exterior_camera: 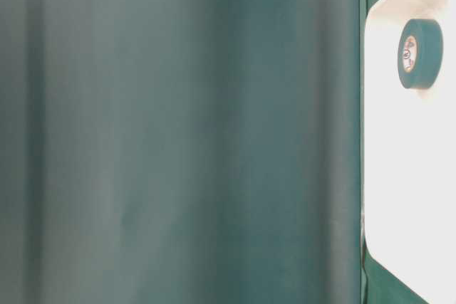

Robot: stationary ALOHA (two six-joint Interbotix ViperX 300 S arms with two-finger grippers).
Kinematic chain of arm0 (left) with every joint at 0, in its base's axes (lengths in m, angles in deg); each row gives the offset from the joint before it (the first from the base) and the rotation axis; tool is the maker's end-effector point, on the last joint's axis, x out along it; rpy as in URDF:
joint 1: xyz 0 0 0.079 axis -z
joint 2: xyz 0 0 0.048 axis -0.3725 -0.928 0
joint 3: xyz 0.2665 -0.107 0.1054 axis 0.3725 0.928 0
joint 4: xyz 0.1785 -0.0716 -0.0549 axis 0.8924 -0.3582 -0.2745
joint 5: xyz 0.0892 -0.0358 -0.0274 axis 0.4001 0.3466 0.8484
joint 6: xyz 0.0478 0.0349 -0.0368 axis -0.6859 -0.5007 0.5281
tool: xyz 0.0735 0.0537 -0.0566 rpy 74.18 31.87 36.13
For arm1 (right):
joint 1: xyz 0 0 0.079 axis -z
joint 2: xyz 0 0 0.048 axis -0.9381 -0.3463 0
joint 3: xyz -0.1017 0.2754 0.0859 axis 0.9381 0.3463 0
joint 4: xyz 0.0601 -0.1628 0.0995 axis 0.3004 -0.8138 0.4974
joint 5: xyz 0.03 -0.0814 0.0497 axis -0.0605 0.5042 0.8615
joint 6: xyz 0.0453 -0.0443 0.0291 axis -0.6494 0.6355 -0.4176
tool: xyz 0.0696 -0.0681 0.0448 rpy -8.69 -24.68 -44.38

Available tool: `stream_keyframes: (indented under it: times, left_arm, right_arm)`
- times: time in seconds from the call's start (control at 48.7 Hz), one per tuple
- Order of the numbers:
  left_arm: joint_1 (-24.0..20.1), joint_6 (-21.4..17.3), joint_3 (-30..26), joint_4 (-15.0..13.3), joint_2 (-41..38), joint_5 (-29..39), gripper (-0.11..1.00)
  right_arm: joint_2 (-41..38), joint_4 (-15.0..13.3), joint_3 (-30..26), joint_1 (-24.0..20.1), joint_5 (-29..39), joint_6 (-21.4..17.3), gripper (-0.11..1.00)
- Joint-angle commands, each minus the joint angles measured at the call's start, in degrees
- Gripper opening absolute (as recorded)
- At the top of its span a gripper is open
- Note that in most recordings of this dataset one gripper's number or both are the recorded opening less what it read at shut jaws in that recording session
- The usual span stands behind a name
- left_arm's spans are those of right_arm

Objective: Put the tape into the white case with the right arm.
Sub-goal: 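Open the right gripper and withdraw it to the right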

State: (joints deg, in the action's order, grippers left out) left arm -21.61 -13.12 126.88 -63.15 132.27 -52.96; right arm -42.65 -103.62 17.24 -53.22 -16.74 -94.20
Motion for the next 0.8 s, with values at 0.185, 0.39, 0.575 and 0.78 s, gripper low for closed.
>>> stream_keyframes:
  times: [0.185,0.39,0.575,0.78]
  left_arm:
    - [0.1,0.0,-0.6,-0.1,-0.4,-0.4,0.00]
    - [0.1,0.0,-0.6,-0.1,-0.4,-0.3,0.00]
    - [0.1,-0.2,-0.6,-0.1,-0.4,-0.3,0.00]
    - [0.1,-0.2,-0.4,-0.1,-0.4,-0.3,0.00]
  right_arm:
    - [-0.4,0.2,-0.4,-3.1,-0.7,-0.2,0.73]
    - [-0.3,0.2,0.5,-11.4,-0.7,-0.2,0.73]
    - [0.2,-0.1,1.1,-18.8,-0.8,-0.1,0.73]
    - [0.7,-0.2,1.7,-23.0,-0.8,-0.1,0.72]
